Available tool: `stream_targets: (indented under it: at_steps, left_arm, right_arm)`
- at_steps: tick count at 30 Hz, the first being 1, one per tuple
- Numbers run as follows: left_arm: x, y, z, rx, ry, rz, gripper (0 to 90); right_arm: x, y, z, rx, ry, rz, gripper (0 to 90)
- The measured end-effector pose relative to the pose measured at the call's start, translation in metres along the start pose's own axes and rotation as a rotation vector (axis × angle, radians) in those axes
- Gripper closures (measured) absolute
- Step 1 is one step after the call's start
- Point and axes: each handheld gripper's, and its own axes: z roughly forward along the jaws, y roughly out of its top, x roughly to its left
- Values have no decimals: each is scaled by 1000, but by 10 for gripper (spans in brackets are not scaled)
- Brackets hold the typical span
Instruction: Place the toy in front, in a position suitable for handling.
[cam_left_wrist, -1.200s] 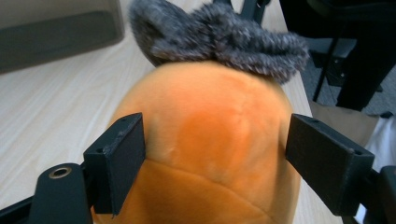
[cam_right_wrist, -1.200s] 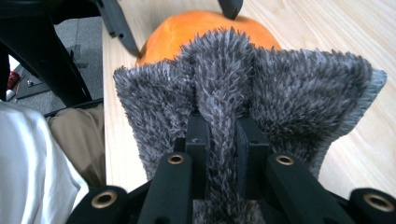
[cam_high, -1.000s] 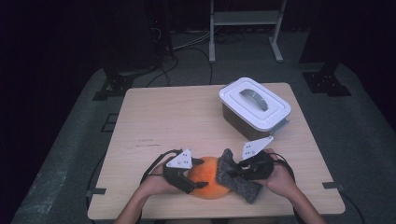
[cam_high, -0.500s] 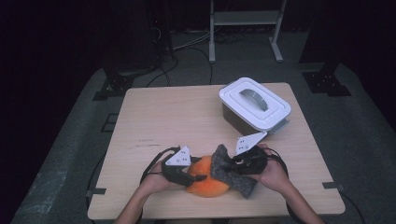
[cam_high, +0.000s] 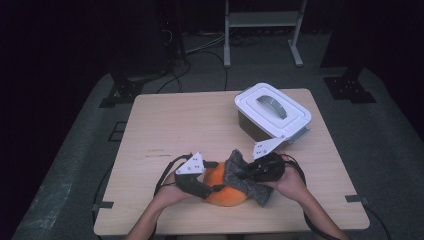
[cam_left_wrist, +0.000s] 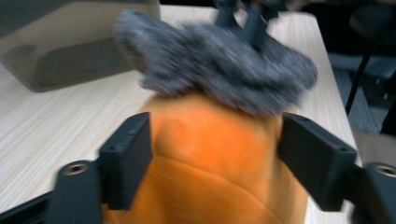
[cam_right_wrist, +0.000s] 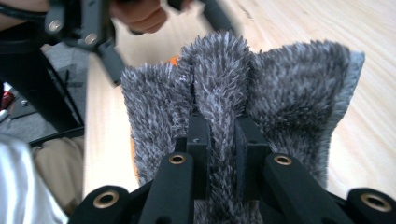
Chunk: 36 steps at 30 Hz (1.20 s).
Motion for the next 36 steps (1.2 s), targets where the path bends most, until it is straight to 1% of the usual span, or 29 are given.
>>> stream_targets:
  at_steps: [2, 3, 4, 5, 6, 9, 10, 12, 15, 17, 19, 21, 22, 24, 26, 28, 30, 31, 33, 35, 36]
  left_arm:
    - [-1, -2, 3, 20, -17, 4, 226]
    - [-2, -4, 5, 33, -26, 13, 248]
    - [-3, -4, 6, 38, -30, 20, 300]
    - [-4, -5, 6, 41, -31, 32, 316]
    - [-5, -5, 5, 46, -32, 35, 327]
    - [-4, -7, 4, 50, -44, 39, 348]
    - [-4, -8, 3, 46, -46, 33, 348]
    - [-5, -8, 2, 51, -50, 49, 349]
    - [-7, -7, 3, 55, -57, 51, 350]
    - [-7, -7, 4, 60, -59, 53, 352]
    - [-8, -7, 3, 60, -65, 55, 352]
    - [-8, -6, 3, 64, -71, 57, 355]
    - [-8, -7, 2, 70, -72, 61, 359]
    - [-7, -8, -1, 77, -73, 57, 367]
    - [-5, -10, -2, 75, -76, 53, 375]
    - [-3, -12, -3, 72, -77, 38, 386]
    - [0, -14, -5, 73, -86, 31, 387]
    - [1, -15, -5, 69, -87, 26, 387]
    - [3, -17, -4, 58, -83, 5, 383]
    - [4, -17, -3, 56, -84, 3, 380]
    - [4, -17, -3, 57, -86, 9, 380]
  right_arm:
    - [6, 0, 0, 6, -1, -13, 779]
    - [7, 1, 0, 11, -4, -22, 779]
    - [9, 0, -1, 15, -6, -27, 779]
    - [9, 0, -2, 17, -6, -27, 779]
    - [9, -2, -3, 15, -6, -29, 779]
    - [6, -11, -8, 9, -13, -2, 779]
    - [4, -15, -10, 9, -13, 6, 779]
    - [1, -25, -13, 11, -19, 30, 778]
    - [-4, -37, -18, 24, -32, 66, 777]
    - [-3, -36, -21, 16, -33, 71, 776]
    - [0, -29, -22, 4, -37, 53, 777]
    - [2, -20, -19, -8, -26, 35, 777]
    - [4, -16, -17, -8, -23, 25, 776]
    - [6, -11, -12, 4, -27, 6, 776]
    - [5, -12, -11, -4, -16, 11, 776]
    - [3, -17, -12, -3, -16, 27, 776]
    - [0, -26, -13, 3, -13, 54, 776]
    - [-3, -33, -14, 12, -12, 74, 775]
    - [-7, -42, -15, 29, -17, 97, 775]
    - [-12, -45, -19, 38, -33, 119, 775]
    - [-13, -44, -20, 30, -36, 125, 775]
